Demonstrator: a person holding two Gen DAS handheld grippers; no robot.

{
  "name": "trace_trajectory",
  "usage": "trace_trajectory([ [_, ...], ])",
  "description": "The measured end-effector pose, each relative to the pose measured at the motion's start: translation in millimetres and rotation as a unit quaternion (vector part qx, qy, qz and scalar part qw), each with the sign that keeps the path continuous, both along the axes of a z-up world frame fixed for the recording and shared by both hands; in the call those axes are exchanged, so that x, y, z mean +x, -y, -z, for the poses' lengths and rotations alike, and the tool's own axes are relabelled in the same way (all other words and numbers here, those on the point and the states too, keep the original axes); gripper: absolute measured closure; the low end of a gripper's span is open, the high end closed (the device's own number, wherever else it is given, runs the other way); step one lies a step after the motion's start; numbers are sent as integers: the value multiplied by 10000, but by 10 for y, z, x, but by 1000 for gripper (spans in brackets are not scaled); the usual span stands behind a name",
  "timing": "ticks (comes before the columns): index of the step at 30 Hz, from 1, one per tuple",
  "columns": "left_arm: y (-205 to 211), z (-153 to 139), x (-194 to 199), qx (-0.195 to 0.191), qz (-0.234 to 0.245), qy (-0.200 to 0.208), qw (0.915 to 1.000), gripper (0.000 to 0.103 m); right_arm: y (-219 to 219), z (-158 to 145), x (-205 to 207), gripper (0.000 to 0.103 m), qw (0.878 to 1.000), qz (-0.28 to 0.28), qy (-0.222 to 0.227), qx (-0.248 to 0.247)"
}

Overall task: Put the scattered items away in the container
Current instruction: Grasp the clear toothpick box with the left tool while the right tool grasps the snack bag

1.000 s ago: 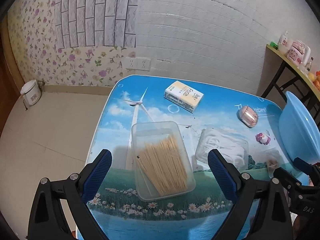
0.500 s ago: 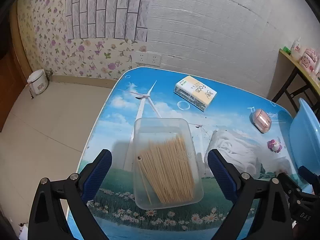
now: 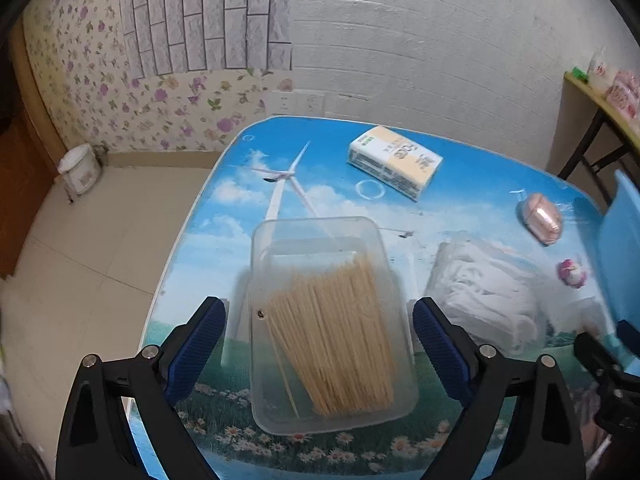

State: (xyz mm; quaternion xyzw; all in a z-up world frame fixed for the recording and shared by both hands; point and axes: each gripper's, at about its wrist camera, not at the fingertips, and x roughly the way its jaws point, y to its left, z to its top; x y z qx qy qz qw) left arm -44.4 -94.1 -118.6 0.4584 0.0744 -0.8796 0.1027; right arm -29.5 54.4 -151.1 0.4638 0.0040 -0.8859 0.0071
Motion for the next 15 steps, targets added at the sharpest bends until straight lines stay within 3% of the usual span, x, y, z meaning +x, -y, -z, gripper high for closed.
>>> trace_trajectory([
  [5,-27,11,4,-117,-14,13,9999,11,19,21,-10,0,10000,-41,42,59],
  [7,-36,5,18,-135,0,-37,9999,17,16,35,-18,0,9999,-42,48,110],
  [8,-54,0,35,-156,28,-71,9998,25,13,41,-23,0,9999,-32,54,112],
  [9,-75,-12,53,-196,83,-141,9997,39,10,48,-26,0,9999,-24,61,105],
  [10,-86,-15,63,-244,96,-185,9995,42,4,55,-31,0,9999,-14,78,97],
  [15,-67,-14,69,-142,190,-227,9995,43,7,88,-40,0,9999,-2,133,92],
])
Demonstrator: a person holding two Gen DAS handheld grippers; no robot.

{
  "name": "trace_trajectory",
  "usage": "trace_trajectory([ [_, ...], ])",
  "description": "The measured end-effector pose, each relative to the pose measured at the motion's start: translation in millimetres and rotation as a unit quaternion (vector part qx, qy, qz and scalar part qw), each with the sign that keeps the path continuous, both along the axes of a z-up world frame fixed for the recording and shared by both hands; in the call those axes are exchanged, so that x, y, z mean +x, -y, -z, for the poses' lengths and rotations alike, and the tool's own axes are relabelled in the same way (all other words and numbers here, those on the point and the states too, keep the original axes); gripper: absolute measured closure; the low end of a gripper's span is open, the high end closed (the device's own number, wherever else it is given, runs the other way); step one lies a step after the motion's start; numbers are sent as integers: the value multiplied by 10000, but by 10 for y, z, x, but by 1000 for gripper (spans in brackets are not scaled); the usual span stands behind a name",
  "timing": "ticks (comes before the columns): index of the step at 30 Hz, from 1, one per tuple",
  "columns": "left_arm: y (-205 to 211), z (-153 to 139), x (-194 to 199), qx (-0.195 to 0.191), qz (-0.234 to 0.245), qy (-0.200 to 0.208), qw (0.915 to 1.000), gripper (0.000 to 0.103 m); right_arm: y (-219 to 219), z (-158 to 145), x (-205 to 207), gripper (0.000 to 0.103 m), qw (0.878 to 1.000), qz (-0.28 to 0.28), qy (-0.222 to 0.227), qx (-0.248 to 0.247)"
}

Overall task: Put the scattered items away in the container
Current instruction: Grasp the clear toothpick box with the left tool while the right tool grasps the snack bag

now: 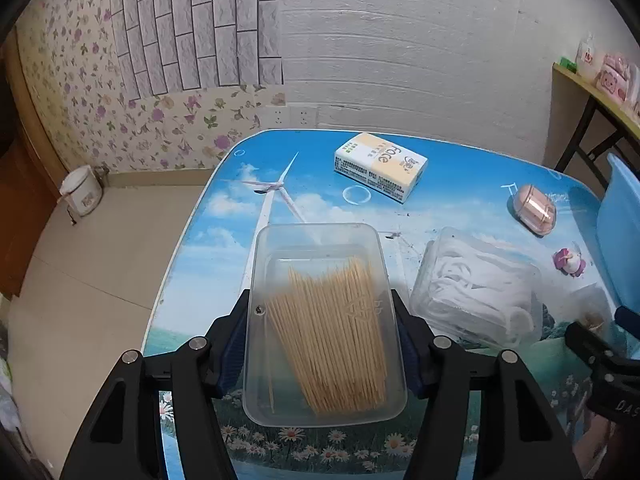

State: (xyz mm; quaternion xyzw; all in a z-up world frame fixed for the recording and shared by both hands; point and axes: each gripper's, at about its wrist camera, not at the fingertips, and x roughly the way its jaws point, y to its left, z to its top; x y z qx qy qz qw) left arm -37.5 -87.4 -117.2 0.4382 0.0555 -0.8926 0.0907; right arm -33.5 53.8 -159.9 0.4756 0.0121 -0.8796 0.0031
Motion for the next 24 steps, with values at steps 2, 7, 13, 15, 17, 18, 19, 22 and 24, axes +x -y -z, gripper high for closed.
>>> trace_trajectory([
  [2,-1,2,-5,-20,6,5,10000,43,6,10,10,0,10000,-29,25,-8],
  [7,4,4,-8,-17,12,2,10000,43,-23,32,32,0,9999,-6,-23,-136],
  [13,11,8,-13,-16,11,3,10000,43,14,17,42,9,9997,-198,-112,-109],
  [15,10,8,-12,-15,10,2,10000,43,34,5,57,12,9995,-278,-134,-95],
  [17,11,8,-10,-17,12,5,10000,43,32,6,71,12,9994,-292,-169,-97],
  [18,13,9,-11,-18,13,6,10000,43,32,4,83,14,9993,-315,-202,-99],
  [19,12,8,-10,-17,13,4,10000,43,15,12,71,17,9991,-347,-220,-105],
  [22,12,9,-8,-16,13,3,10000,43,50,26,58,32,9984,-493,-267,-115],
  [24,12,9,-7,-12,12,2,10000,43,84,9,70,42,9976,-618,-294,-123],
])
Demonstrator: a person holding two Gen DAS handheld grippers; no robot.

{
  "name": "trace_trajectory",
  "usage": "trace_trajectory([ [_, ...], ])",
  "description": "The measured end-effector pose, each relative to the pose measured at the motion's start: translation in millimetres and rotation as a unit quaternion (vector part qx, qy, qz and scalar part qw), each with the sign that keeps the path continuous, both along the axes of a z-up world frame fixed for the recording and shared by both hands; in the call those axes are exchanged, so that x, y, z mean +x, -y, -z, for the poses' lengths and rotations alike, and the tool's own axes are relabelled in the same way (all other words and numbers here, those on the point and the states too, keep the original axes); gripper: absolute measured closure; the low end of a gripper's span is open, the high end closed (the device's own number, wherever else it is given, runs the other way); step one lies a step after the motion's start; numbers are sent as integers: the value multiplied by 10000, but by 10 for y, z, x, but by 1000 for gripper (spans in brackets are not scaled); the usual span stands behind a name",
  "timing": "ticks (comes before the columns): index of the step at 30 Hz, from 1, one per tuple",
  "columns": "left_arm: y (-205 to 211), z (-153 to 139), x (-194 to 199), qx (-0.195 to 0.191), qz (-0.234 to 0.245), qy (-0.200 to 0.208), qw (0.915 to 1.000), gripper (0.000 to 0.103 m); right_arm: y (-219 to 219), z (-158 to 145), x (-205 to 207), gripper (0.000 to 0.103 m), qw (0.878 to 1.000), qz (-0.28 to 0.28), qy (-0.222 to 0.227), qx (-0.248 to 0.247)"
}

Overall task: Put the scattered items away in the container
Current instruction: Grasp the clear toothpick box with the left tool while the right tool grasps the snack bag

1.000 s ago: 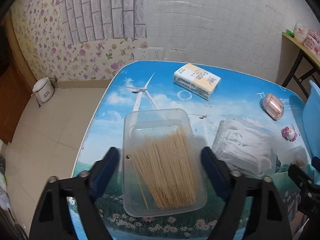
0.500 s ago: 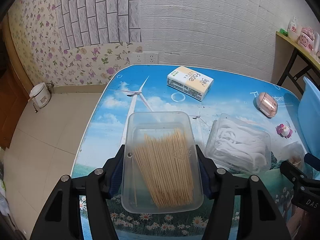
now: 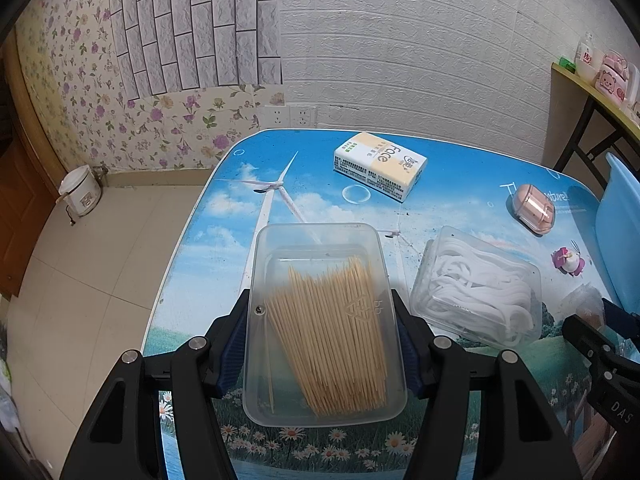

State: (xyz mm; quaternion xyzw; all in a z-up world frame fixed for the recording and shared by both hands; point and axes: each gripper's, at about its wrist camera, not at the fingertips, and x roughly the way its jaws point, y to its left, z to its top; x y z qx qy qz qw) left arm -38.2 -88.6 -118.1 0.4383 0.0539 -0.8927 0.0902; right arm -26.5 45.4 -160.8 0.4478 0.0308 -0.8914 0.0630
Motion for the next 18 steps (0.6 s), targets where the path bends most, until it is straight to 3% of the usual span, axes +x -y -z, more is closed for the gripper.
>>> trace_trajectory([
  [7,3,-4,-1,8,13,1,10000,43,29,-16,0,57,9999,-121,28,-41],
  [13,1,0,0,32,10,11,10000,43,28,-64,1,60,9995,-205,109,-223],
  [18,15,-20,24,86,-39,23,10000,43,71,-215,73,61,9991,-342,-144,-188],
])
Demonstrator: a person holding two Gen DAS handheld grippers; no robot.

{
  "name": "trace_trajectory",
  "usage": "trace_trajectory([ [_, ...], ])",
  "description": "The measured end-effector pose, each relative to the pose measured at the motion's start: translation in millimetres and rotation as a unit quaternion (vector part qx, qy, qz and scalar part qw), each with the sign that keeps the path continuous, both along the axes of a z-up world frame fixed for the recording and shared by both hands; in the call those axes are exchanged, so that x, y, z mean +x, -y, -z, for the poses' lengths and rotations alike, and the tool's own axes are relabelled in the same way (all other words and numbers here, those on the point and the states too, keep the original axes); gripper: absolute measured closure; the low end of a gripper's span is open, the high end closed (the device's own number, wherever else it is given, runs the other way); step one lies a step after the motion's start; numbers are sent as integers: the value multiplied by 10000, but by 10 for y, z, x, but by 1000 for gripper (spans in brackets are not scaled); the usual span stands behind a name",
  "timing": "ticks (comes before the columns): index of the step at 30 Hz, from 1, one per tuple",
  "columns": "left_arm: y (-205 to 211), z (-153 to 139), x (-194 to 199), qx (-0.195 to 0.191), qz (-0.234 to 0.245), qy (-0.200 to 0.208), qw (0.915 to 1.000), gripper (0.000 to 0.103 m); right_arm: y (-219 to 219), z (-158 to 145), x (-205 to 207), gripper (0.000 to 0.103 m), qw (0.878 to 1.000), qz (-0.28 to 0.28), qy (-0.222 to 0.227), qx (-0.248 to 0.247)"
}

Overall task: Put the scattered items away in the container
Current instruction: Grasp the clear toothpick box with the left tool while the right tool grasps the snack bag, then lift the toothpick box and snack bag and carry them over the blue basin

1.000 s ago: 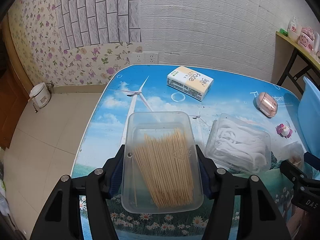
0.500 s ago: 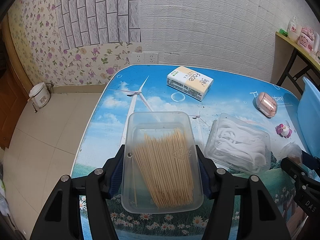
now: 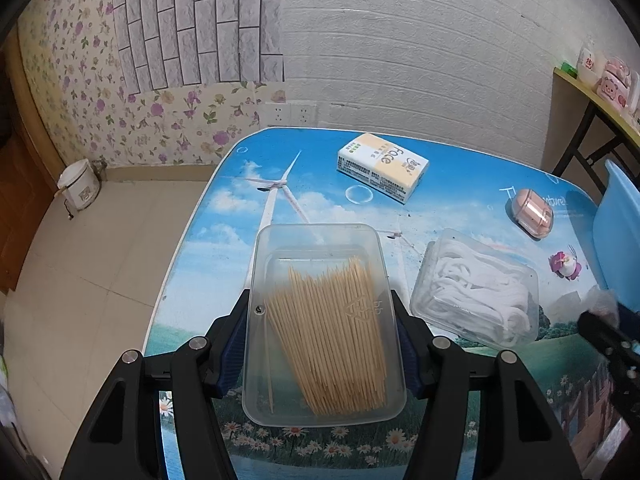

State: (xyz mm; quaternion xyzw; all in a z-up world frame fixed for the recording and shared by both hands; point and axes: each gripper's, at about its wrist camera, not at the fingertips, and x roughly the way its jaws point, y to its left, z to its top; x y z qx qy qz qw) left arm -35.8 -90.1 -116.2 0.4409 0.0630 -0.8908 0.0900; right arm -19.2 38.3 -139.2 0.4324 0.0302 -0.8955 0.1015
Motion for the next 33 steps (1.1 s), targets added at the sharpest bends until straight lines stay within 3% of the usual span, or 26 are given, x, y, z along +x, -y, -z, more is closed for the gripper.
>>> trace_trajectory([
  [9,-22,-185,82,63,-41,-145,9999,43,-74,-254,51,61,9992,-34,-134,-373],
  [22,-110,-411,169,1,35,-289,9996,43,-108,-329,133,61,9992,-73,-97,-388],
  [33,-232,-632,188,-67,176,-456,9988,43,-206,-655,162,61,9988,-90,-178,-446],
])
